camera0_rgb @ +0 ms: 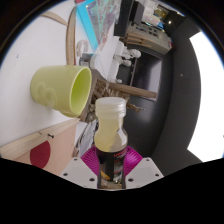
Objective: Pour water
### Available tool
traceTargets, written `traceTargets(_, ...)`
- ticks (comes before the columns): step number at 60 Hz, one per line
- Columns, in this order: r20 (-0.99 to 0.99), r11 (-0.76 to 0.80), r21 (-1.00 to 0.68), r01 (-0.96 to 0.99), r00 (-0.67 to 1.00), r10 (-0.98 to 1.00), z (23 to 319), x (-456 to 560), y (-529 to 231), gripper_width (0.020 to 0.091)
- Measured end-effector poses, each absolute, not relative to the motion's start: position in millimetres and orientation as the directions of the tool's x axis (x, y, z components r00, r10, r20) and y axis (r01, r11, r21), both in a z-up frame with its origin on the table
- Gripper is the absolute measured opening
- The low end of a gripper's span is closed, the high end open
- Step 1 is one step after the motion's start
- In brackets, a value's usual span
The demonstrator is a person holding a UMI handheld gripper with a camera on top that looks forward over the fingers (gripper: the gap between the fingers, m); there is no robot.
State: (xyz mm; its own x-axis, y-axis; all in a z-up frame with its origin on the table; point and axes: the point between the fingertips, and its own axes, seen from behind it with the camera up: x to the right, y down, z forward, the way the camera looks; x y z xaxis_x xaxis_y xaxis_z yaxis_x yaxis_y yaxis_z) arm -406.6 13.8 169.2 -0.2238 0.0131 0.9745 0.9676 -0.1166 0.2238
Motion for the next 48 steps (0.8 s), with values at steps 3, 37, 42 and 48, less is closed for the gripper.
traceTargets(3, 0.994, -0.135, 0.109, 0.985, -0.107, 0.026, 172, -403, 12, 0.0267)
traceTargets(37, 0.078, -0.350, -0.931, 0.099, 0.994, 0.073, 135, -361, -16, 0.0267)
traceTargets(42, 0.083, -0.358, -0.927, 0.113, 0.992, 0.099, 109, -370, -19, 0.0268)
traceTargets(48, 0.073, -0.377, -0.920, 0.107, 0.992, 0.103, 85, -369, -21, 0.0269)
